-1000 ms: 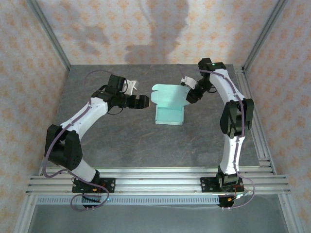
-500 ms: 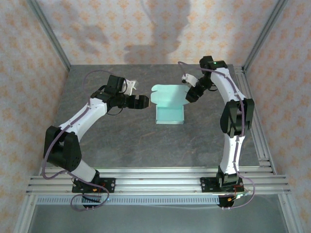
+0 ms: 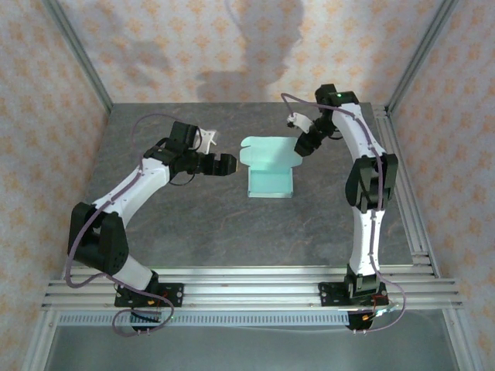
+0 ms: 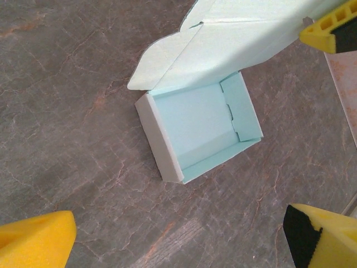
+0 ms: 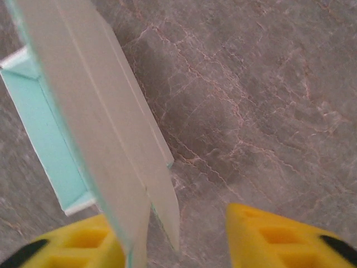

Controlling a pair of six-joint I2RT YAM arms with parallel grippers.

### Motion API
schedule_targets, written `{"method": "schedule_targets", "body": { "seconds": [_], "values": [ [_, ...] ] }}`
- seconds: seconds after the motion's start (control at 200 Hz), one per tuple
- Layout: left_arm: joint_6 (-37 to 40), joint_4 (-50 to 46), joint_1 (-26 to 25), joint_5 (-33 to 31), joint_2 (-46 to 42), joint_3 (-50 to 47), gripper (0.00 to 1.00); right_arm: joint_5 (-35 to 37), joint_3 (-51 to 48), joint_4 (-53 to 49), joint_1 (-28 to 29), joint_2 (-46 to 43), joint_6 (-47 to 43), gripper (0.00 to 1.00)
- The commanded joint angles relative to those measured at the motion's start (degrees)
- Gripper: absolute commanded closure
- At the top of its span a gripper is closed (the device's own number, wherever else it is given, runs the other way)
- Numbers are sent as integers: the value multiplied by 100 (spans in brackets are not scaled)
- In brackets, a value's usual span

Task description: Fold the paper box

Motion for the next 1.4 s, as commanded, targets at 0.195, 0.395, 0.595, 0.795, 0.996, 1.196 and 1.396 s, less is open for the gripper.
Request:
{"method": "schedule_targets", "body": {
  "seconds": [0.195, 0.395, 0.595, 0.795, 0.996, 1.196, 1.396],
  "values": [
    [147, 33, 34, 85, -166, -32, 3, 39, 291, -692, 53, 171, -268, 84],
    [211, 60, 34, 25, -164, -2, 3, -22, 309, -782, 59, 98, -396, 100],
    [765, 468, 34, -284, -294, -126, 0, -55, 212, -826, 126, -30, -598, 100],
    [2108, 347, 43, -359, -248, 83, 0, -337, -265, -620, 317, -344, -929, 100],
    [3486, -338, 115, 341, 267, 737, 10, -427, -536, -512, 514, -435, -985, 100],
    [4906, -2013, 119, 556, 1153, 2095, 28, -400, -675, -420, 579, -528, -923, 100],
    [5822, -3112, 109, 753, 1841, 2876, 46, -321, -990, -188, 579, -734, -809, 100]
  ]
}}
